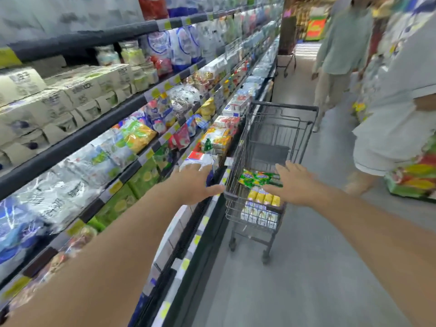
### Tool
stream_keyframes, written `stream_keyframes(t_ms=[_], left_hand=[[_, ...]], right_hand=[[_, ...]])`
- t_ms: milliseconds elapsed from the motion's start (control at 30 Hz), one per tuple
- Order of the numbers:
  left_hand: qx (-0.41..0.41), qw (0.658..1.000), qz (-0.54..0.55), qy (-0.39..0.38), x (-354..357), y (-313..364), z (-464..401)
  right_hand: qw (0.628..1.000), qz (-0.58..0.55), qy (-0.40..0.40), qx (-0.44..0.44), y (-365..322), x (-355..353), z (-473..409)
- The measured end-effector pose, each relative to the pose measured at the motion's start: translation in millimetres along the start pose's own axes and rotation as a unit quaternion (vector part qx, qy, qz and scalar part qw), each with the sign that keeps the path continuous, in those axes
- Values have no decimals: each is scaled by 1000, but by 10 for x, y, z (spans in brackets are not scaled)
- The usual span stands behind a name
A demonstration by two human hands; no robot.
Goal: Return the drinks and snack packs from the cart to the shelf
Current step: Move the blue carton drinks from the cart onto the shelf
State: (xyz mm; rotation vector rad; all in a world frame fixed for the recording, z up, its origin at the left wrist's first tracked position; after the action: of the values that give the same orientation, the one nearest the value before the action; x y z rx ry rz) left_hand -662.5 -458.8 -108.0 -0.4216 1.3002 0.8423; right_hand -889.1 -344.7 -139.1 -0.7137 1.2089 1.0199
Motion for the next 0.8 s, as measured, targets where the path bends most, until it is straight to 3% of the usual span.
stream_keyframes(t_ms=[267,467,800], left_hand=[[116,992,-29,-34,-7,38,-1505],[170,983,-29,-69,212,150,-2435],[153,974,-32,-162,983,447,-3821]], right_hand=[[997,-11,-4,78,256,19,-1000],[990,-30,-51,125,449,306,-1466],[979,-97,-109,139,1112,941,-2566]])
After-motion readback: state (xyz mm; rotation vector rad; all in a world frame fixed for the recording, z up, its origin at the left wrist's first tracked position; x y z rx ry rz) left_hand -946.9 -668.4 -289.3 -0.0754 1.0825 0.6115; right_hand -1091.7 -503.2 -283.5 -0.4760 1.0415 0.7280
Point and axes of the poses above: each hand's wrist, its own z-axis away from the middle knuckle, its own x-axis out of the palm, y = z × x, the point moved 7 cm from there along -z, towards the middle knuckle, and after that the axes turned 10 degrees about z, right-handed, at the moved point
